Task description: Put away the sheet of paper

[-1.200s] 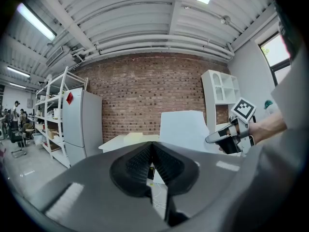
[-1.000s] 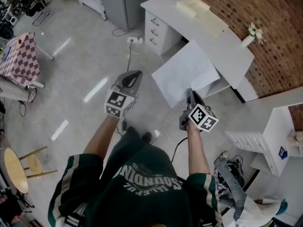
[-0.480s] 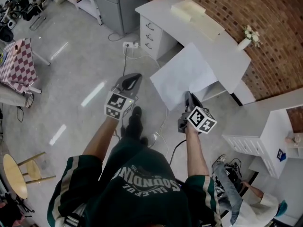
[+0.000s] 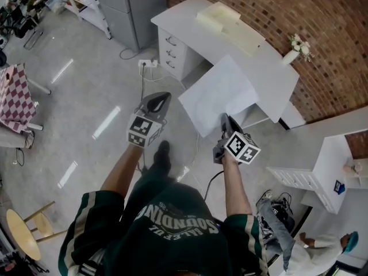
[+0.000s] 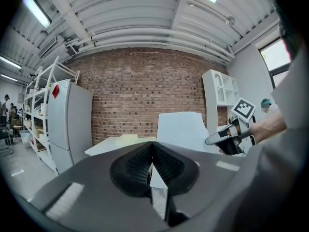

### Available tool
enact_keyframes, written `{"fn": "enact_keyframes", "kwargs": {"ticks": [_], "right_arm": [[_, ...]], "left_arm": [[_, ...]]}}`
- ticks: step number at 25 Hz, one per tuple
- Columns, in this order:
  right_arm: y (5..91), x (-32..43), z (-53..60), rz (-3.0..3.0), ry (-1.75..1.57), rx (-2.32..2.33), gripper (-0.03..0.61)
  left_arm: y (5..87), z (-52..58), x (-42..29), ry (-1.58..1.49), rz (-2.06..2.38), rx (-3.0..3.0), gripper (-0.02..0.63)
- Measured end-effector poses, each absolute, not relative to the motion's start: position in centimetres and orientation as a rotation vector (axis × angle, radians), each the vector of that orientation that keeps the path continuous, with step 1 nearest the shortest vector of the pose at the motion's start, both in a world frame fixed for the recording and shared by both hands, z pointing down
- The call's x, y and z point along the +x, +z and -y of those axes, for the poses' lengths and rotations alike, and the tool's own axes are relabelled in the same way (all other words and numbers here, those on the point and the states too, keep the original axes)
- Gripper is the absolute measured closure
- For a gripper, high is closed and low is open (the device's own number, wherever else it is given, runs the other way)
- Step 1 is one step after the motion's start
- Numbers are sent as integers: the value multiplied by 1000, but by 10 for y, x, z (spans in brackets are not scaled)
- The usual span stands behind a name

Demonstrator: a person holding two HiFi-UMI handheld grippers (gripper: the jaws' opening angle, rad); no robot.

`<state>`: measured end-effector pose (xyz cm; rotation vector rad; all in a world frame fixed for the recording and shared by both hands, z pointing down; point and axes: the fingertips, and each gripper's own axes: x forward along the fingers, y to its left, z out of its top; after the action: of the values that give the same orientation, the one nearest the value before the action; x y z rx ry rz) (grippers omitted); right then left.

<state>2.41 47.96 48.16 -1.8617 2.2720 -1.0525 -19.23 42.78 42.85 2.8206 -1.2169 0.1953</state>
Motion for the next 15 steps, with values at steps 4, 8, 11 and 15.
{"fn": "enact_keyframes", "kwargs": {"ticks": [4,8,11,15], "right_arm": [[480,28,-441,-2248,-1055,-1890,577],[480,28,-399,-2218,-1051,-1918,577],[480,27,-371,-2189,-1059,-1935,577],[485,26,-337,-2159,-1067,-1961,578]], "left_arm": [[435,-385,-188,197,1169,2816,604],[439,-343,-185,243,1122,2857,604],[440,-312,-185,230,1082,2861,604],[447,-277,-187,238,1050,2858,604]]}}
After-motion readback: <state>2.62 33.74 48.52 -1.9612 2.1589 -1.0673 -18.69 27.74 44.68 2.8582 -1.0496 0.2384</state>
